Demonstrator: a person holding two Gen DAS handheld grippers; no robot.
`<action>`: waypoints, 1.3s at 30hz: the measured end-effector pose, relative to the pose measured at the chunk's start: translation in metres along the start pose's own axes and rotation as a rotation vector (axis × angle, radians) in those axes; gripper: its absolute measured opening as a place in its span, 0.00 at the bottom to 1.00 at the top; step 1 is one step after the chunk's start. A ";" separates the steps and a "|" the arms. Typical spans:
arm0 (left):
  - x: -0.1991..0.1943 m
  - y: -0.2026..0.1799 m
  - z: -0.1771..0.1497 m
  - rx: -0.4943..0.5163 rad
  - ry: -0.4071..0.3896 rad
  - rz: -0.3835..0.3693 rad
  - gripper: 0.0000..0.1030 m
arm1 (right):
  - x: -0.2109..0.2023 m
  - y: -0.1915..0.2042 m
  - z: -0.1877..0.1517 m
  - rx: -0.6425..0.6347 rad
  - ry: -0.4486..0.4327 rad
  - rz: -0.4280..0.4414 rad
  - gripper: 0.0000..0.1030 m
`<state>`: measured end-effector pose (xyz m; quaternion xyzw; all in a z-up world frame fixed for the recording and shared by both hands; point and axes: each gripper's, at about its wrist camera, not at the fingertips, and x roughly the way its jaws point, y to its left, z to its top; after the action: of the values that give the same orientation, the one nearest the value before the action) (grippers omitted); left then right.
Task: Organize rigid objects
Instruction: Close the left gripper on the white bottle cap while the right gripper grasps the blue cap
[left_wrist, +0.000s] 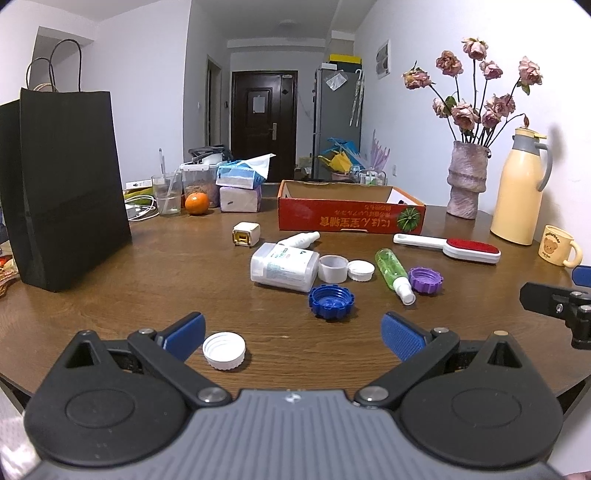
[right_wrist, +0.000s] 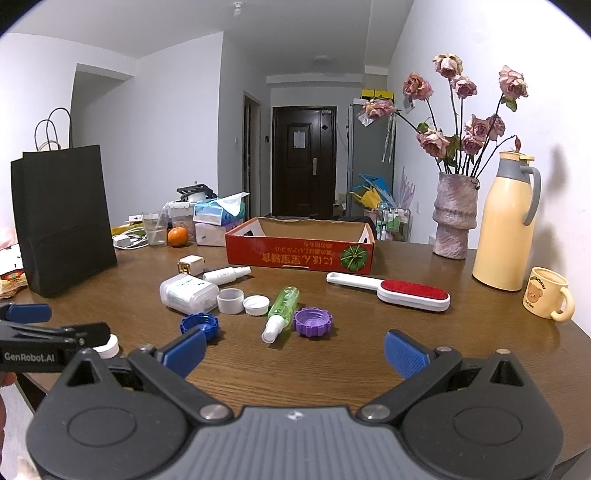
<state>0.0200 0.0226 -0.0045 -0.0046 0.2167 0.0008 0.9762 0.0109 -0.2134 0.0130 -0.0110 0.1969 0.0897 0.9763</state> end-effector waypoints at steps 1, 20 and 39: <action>0.002 0.001 0.000 -0.001 0.003 0.002 1.00 | 0.002 0.001 0.000 -0.001 0.004 0.000 1.00; 0.052 0.034 -0.009 -0.047 0.110 0.036 1.00 | 0.050 0.008 0.004 -0.009 0.099 -0.001 1.00; 0.103 0.052 -0.019 -0.059 0.239 0.057 0.40 | 0.110 0.014 0.011 -0.031 0.193 0.032 1.00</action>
<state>0.1052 0.0742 -0.0656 -0.0273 0.3315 0.0344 0.9424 0.1120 -0.1798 -0.0189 -0.0318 0.2885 0.1067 0.9510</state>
